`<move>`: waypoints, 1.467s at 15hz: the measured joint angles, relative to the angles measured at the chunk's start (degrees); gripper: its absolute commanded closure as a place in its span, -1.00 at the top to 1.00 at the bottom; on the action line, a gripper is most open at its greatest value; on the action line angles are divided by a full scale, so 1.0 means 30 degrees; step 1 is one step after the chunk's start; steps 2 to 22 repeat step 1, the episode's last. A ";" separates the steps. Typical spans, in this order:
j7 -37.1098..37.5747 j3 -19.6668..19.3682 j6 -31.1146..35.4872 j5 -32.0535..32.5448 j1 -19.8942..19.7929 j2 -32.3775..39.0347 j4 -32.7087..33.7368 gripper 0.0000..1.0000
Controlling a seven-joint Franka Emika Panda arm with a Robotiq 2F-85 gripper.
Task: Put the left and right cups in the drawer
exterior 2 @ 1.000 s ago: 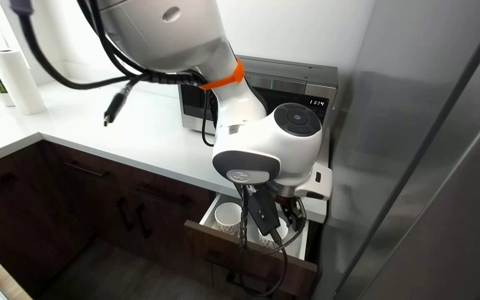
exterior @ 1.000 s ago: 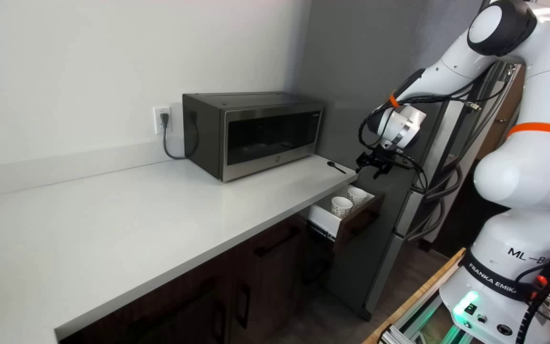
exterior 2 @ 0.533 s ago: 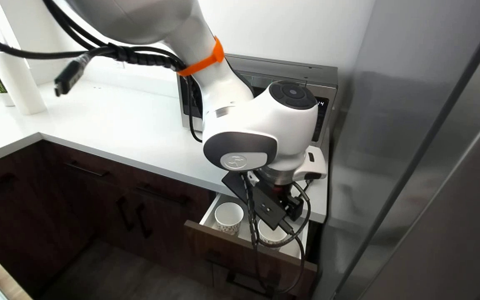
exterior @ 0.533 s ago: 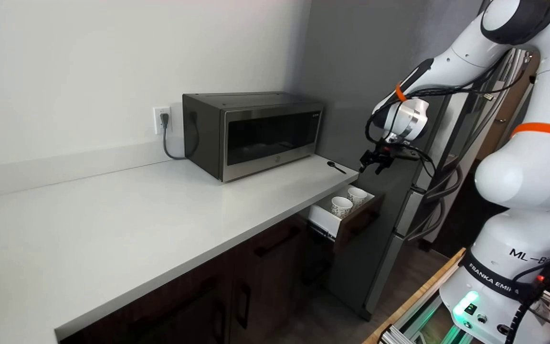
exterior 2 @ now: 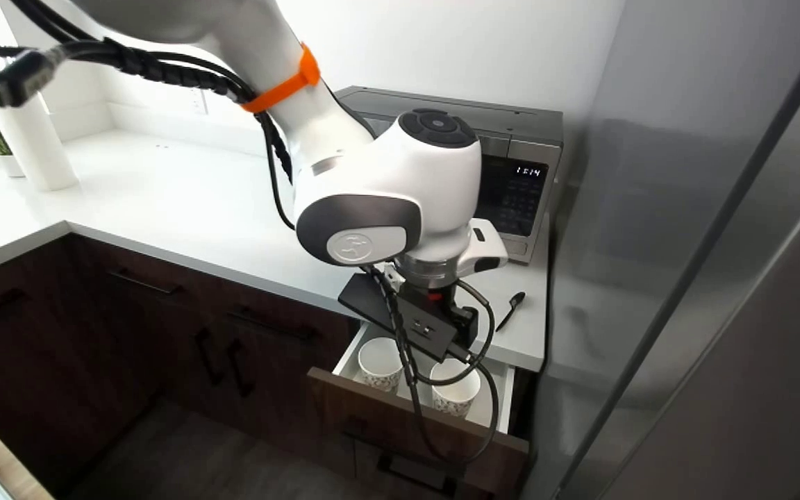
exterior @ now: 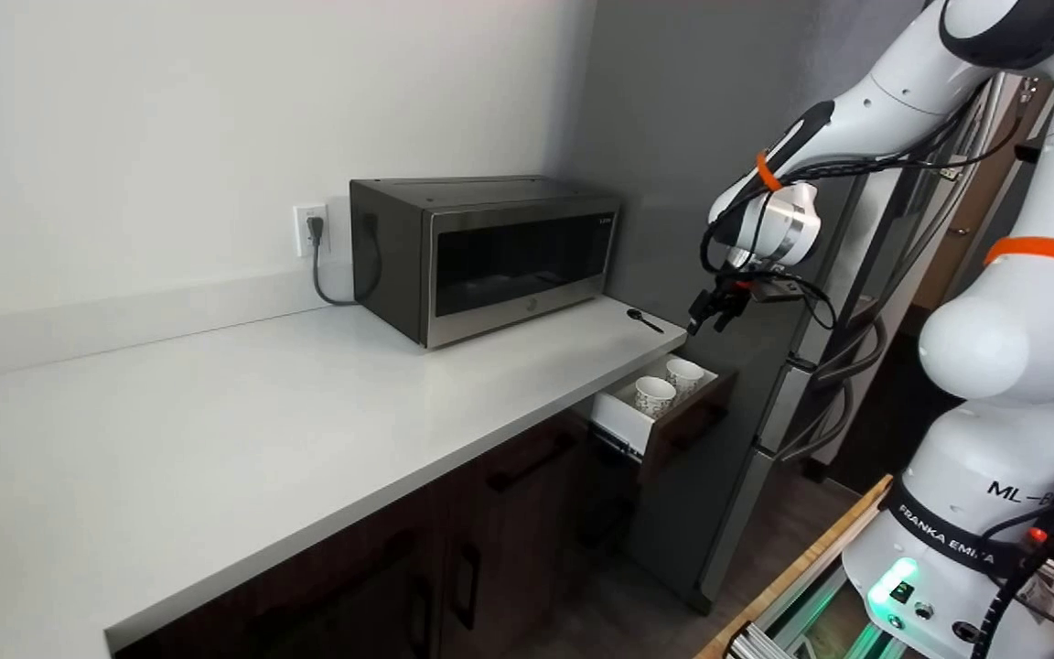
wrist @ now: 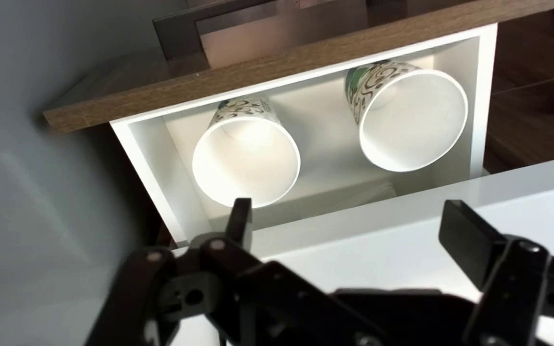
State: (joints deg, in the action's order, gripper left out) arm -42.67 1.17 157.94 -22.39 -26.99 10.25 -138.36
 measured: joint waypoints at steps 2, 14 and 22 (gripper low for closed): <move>-0.0114 -0.0242 0.0001 0.0100 0.0334 -0.0178 -0.0176 1.00; -0.0114 -0.0242 0.0001 0.0100 0.0334 -0.0178 -0.0176 1.00; -0.0114 -0.0242 0.0001 0.0100 0.0334 -0.0178 -0.0176 1.00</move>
